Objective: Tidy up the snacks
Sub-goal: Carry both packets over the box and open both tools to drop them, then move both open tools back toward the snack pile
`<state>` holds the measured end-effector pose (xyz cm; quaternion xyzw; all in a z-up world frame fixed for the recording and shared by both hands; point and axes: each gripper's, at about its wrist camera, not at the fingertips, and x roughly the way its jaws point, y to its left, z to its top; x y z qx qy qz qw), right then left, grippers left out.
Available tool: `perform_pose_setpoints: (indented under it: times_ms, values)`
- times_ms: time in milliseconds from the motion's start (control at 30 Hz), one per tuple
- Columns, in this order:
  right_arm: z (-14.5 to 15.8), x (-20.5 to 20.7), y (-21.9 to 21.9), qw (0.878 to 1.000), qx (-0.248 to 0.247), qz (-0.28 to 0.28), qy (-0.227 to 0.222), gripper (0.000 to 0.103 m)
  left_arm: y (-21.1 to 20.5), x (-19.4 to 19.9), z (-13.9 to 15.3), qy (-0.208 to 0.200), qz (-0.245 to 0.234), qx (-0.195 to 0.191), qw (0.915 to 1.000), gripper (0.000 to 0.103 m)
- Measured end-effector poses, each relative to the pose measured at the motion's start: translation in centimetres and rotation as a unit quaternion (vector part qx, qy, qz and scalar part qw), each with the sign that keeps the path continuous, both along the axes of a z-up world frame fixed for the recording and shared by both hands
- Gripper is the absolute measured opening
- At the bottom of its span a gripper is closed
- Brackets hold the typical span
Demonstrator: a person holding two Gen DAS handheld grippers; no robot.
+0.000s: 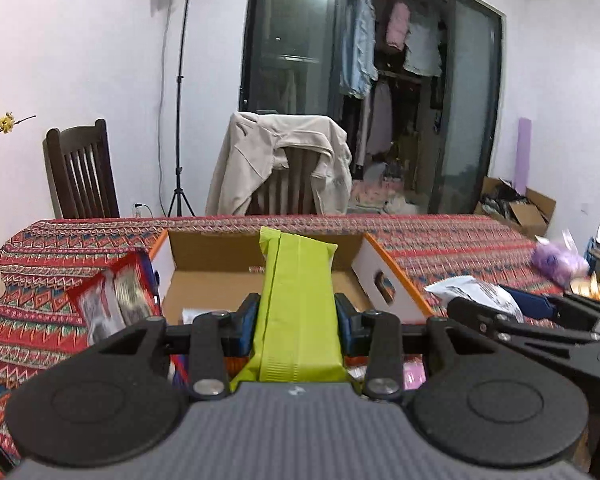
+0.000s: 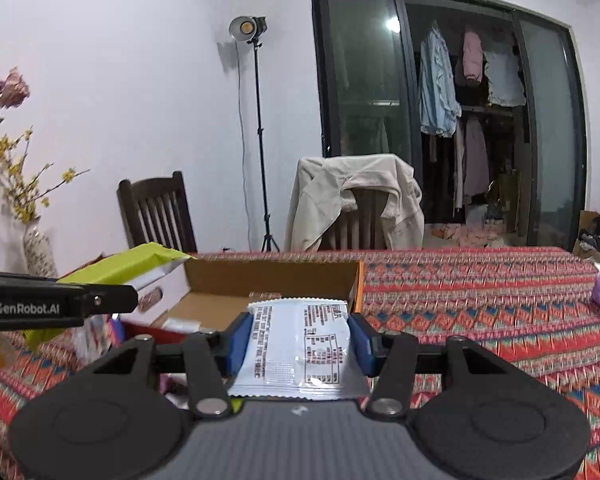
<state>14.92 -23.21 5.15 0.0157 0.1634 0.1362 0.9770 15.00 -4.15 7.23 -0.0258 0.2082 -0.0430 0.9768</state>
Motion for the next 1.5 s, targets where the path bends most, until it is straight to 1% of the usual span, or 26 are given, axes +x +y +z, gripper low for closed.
perform_pose_setpoints:
  times_ms: [100,233,433,533,700,767,967,1000,1033,1067,1100,1133,1167,1200,1233,1267,1333,1500]
  values:
    - [0.6,2.2,0.7,1.0,-0.001,-0.007,0.004,0.052,0.4,2.0,0.7,-0.001,0.008,-0.011,0.9999,0.039]
    - [0.8,5.5,2.1,1.0,-0.005,-0.015,0.018,0.052,1.1,4.9,0.8,0.007,0.024,-0.021,0.9995,0.039]
    - [-0.2,10.2,4.4,0.999,-0.016,-0.018,0.038,0.052,2.6,9.0,0.0,0.013,0.05,-0.037,0.998,0.039]
    - [-1.2,11.9,5.3,0.999,-0.014,-0.023,0.047,0.052,3.5,10.5,-1.0,0.017,0.064,-0.044,0.9968,0.039]
    - [-3.4,13.1,5.8,0.999,-0.011,-0.022,0.043,0.052,4.6,12.2,-3.3,0.026,0.073,-0.051,0.9957,0.039]
    - [-4.4,13.6,5.8,0.998,-0.007,-0.021,0.051,0.051,4.9,12.9,-4.1,0.037,0.071,-0.052,0.9954,0.039]
    - [-5.2,14.2,5.6,0.998,-0.007,-0.014,0.063,0.053,4.6,13.4,-5.2,0.045,0.066,-0.04,0.996,0.041]
    - [-5.4,14.2,5.5,0.998,-0.006,-0.015,0.065,0.054,4.6,13.2,-5.2,0.043,0.068,-0.039,0.996,0.043]
    - [-5.5,14.2,5.4,0.998,-0.005,-0.015,0.067,0.056,4.6,13.1,-5.1,0.038,0.068,-0.038,0.9962,0.05]
    - [-5.4,14.2,5.4,0.998,-0.003,-0.015,0.069,0.057,4.6,12.9,-5.0,0.034,0.069,-0.04,0.9963,0.061]
    - [-5.4,14.1,5.3,0.997,-0.001,-0.015,0.069,0.064,4.7,12.6,-5.0,0.026,0.07,-0.044,0.9962,0.068]
    - [-5.4,14.1,5.2,0.998,0.002,-0.015,0.068,0.074,4.8,12.4,-4.9,0.018,0.072,-0.048,0.9961,0.078]
    - [-5.5,13.8,5.2,0.998,0.003,-0.015,0.066,0.079,4.8,12.1,-4.7,0.01,0.074,-0.048,0.996,0.085]
    - [-5.4,13.6,5.2,0.998,0.003,-0.015,0.063,0.085,4.8,11.9,-4.6,0.005,0.075,-0.049,0.996,0.087]
    - [-5.4,13.5,5.1,0.998,0.004,-0.015,0.061,0.087,4.7,11.7,-4.4,0.0,0.072,-0.05,0.9961,0.091]
    - [-5.3,13.3,5.0,0.998,0.005,-0.015,0.059,0.089,4.7,11.5,-4.3,-0.004,0.07,-0.053,0.9961,0.101]
    - [-5.3,13.1,4.8,0.998,0.008,-0.013,0.056,0.103,4.7,11.1,-4.1,-0.012,0.075,-0.057,0.9955,0.103]
    - [-4.9,12.6,4.4,0.999,0.008,-0.018,0.049,0.103,4.4,10.6,-3.7,-0.02,0.073,-0.051,0.9958,0.103]
